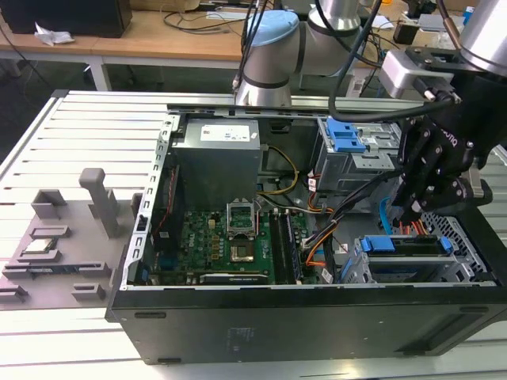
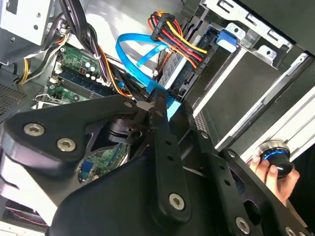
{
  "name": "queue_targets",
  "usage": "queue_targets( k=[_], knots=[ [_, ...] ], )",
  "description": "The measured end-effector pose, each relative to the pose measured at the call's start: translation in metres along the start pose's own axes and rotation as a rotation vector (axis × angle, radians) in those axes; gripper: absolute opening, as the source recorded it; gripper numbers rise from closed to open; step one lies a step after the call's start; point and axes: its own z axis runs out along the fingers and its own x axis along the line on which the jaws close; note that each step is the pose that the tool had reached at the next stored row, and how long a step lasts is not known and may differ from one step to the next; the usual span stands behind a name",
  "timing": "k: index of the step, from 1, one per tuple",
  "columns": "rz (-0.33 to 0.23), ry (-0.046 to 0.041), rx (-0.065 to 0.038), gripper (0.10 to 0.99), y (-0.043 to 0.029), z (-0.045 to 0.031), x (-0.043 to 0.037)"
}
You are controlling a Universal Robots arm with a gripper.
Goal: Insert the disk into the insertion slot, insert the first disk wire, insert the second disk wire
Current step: 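Insert the second disk wire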
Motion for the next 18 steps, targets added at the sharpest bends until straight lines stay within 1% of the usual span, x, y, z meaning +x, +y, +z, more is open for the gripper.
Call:
queue_targets(
  k=[3, 4, 6, 9, 10, 11, 12, 14, 15, 16, 18],
  knots=[
    [0.0, 0.0, 0.0, 0.302, 0.0, 0.0001, 0.0],
    [0.0, -0.0001, 0.0, 0.286, 0.0, 0.0002, 0.0],
    [0.0, -0.0001, 0.0, 0.161, 0.0, 0.0003, 0.0],
    [0.0, -0.0002, 0.0, 0.161, 0.0, 0.0005, 0.0],
    [0.0, 0.0007, 0.0, 0.161, 0.0, 0.0006, 0.0015],
    [0.0, 0.0075, 0.0, 0.161, -0.0001, 0.0008, 0.0053],
    [0.001, 0.009, 0.0, 0.161, -0.0002, 0.0016, 0.0079],
    [0.0, 0.0089, 0.0, 0.161, -0.0006, 0.0056, 0.0112],
    [0.0, 0.0092, 0.0, 0.161, -0.0008, 0.0073, 0.0114],
    [0.0, 0.0092, 0.0, 0.161, -0.0016, 0.011, 0.0114],
    [0.0, 0.0091, 0.0, 0.161, -0.0056, 0.0171, 0.0111]
  ],
)
